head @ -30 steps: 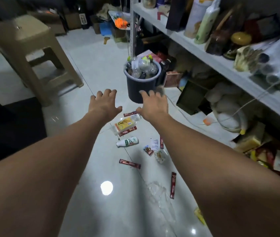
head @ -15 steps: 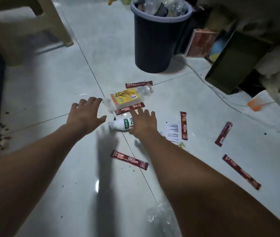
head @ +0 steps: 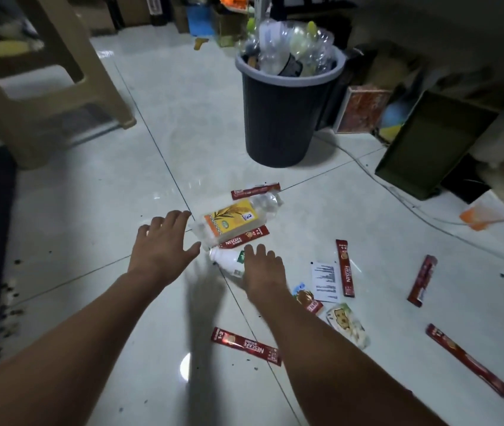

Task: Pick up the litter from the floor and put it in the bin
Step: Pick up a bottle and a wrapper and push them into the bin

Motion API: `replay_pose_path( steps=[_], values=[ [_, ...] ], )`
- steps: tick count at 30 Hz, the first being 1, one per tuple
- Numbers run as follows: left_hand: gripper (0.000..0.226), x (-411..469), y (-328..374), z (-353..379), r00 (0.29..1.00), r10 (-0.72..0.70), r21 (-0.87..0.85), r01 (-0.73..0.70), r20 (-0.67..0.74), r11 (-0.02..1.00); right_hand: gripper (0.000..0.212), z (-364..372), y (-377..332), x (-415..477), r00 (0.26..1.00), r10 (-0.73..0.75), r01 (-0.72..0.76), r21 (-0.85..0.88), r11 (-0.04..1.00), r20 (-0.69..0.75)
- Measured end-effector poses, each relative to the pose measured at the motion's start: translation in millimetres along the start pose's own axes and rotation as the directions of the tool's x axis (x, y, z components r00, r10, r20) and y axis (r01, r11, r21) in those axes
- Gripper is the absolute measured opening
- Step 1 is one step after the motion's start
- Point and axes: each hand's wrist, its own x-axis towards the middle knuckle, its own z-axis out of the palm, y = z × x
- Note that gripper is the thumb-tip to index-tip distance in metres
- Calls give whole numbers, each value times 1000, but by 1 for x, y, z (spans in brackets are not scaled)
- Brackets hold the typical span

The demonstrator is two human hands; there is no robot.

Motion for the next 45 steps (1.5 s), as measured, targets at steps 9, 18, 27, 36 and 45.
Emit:
replay_pose_path(
  steps=[9,18,27,36,45],
  values=[
    [60,-17,54,-192,1000,1,6,-1,-30,1000,65,-237,10,-64,981,68,-66,21,998,-182],
    [64,-33,115,-478,998,61,57,-59,-30,997,65,-532,21,-171,970,80,-80,8,997,-232],
    [65,-75,169,-724,995,79,66,-74,-68,995,73,-767,22,-286,961,52,-55,-4,998,-273],
    [67,-125,182,-820,995,3,34,0,-96,999,65,-858,37,-344,947,59,-58,13,998,-317],
    [67,-119,186,-842,996,3,8,-2,-93,1000,68,-881,50,-352,946,121,-116,33,993,-300]
  ],
)
